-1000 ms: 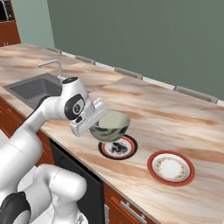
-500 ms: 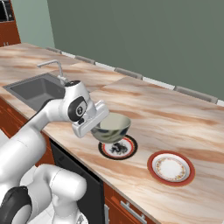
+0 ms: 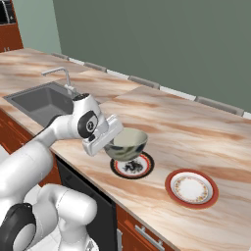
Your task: Move the bowls from the cabinet to the plates on the dining table.
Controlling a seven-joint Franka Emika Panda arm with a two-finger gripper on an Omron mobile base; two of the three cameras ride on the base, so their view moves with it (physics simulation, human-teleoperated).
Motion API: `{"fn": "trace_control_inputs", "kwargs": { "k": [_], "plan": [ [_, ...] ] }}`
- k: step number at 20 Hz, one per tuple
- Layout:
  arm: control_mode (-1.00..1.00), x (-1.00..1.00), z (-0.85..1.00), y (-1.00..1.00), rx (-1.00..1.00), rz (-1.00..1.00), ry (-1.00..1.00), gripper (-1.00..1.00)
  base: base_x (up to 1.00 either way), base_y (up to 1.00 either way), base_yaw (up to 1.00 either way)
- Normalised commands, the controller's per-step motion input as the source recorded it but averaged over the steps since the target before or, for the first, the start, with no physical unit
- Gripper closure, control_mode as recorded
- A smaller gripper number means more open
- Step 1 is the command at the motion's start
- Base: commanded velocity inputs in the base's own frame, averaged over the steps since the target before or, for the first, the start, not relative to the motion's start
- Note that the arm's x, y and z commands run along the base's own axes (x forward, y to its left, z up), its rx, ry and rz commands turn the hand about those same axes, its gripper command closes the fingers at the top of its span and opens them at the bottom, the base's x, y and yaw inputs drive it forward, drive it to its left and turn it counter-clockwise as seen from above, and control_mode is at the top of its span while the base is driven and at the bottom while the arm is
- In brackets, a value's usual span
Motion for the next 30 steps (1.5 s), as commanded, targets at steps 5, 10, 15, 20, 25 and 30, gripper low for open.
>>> {"fn": "trace_control_inputs", "kwargs": {
  "k": [5,10,15,20,25,30],
  "plan": [
    [-1.00,0.10,-0.20,-0.05,-0.03,-0.01,0.00,1.00,0.00,0.00,0.00],
    [-1.00,0.09,-0.17,-0.10,0.00,0.00,-0.02,1.00,0.00,0.00,0.00],
    [-1.00,0.10,-0.13,-0.10,0.00,-0.01,-0.05,1.00,0.00,0.00,0.00],
    [-1.00,0.11,-0.14,-0.10,0.00,-0.01,-0.05,1.00,0.00,0.00,0.00],
    [-1.00,0.12,-0.14,-0.07,0.00,-0.01,-0.03,1.00,0.00,0.00,0.00],
    [-1.00,0.09,-0.13,-0.03,0.00,-0.01,-0.04,1.00,0.00,0.00,0.00]
  ]
}}
